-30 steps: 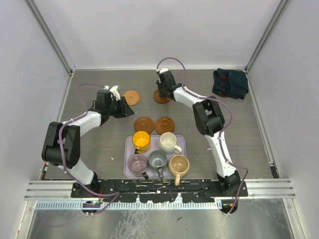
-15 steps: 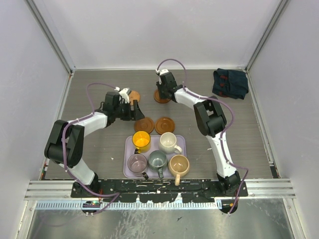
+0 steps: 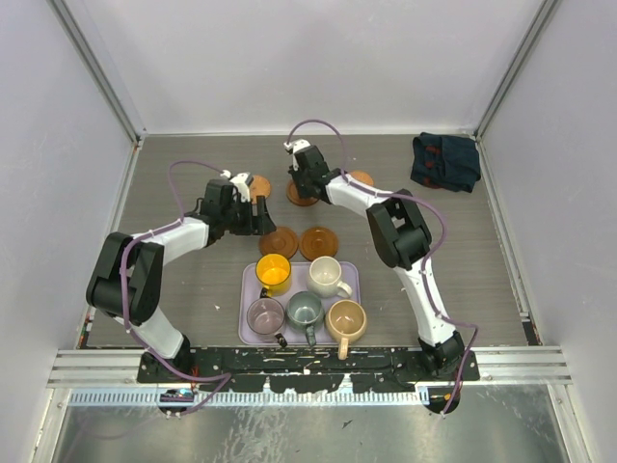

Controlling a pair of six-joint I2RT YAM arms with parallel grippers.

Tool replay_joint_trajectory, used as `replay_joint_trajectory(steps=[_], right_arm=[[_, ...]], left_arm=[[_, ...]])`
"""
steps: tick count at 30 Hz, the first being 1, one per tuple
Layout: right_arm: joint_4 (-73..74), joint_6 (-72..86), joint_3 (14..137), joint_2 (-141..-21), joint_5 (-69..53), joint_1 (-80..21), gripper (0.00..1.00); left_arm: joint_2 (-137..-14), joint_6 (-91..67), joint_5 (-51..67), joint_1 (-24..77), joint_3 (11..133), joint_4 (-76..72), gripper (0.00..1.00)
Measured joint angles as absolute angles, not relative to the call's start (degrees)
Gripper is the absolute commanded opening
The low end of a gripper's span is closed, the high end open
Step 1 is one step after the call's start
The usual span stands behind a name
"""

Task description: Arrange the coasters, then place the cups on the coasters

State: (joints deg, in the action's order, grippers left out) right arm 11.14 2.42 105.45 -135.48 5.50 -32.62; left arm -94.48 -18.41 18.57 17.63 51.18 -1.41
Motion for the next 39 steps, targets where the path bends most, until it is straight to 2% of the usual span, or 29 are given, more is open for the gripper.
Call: replay_joint_trajectory(steps=[3, 7, 11, 20, 24, 26, 29, 31, 35, 39], right_arm=[[11.3, 2.2, 105.5, -135.5, 5.9, -33.0, 0.23], [12.1, 2.0, 105.9, -135.5, 6.3, -33.1, 0.23], [12.3, 1.9, 106.0, -135.5, 6.6, -33.1, 0.28], [10.8, 1.4, 100.5, -129.6, 7.9, -33.1, 0.3], [10.2, 1.9, 94.1, -121.8, 8.4, -33.2, 0.39], [9.6, 2.3, 90.2, -117.6, 8.8, -33.3, 0.43], [9.3, 3.1, 84.5, -112.5, 9.3, -33.7, 0.43], [9.1, 3.8, 79.9, -109.7, 9.4, -34.0, 0.41], [10.2, 5.4, 73.9, -107.5, 8.9, -34.5, 0.27], [11.7, 7.2, 69.7, -106.3, 7.4, -35.4, 0.18]], left_arm=[[-94.5, -18.4, 18.2, 17.6, 51.2, -1.4, 0.72], [-94.5, -18.3, 18.2, 17.6, 50.9, -1.5, 0.64], [-94.5, -17.6, 18.3, 17.7, 49.7, -2.3, 0.64], [-94.2, -15.3, 20.0, 19.2, 47.5, -4.3, 0.68], [-93.8, -14.1, 20.3, 20.7, 47.5, -4.3, 0.76], [-93.8, -13.8, 20.3, 21.2, 47.5, -4.1, 0.77], [-93.9, -13.3, 20.2, 22.0, 47.8, -2.9, 0.75], [-94.1, -12.6, 19.6, 22.6, 48.7, -1.3, 0.72], [-95.3, -11.9, 18.0, 23.8, 51.0, 1.5, 0.55], [-96.9, -11.0, 16.6, 25.3, 52.9, 3.8, 0.52]])
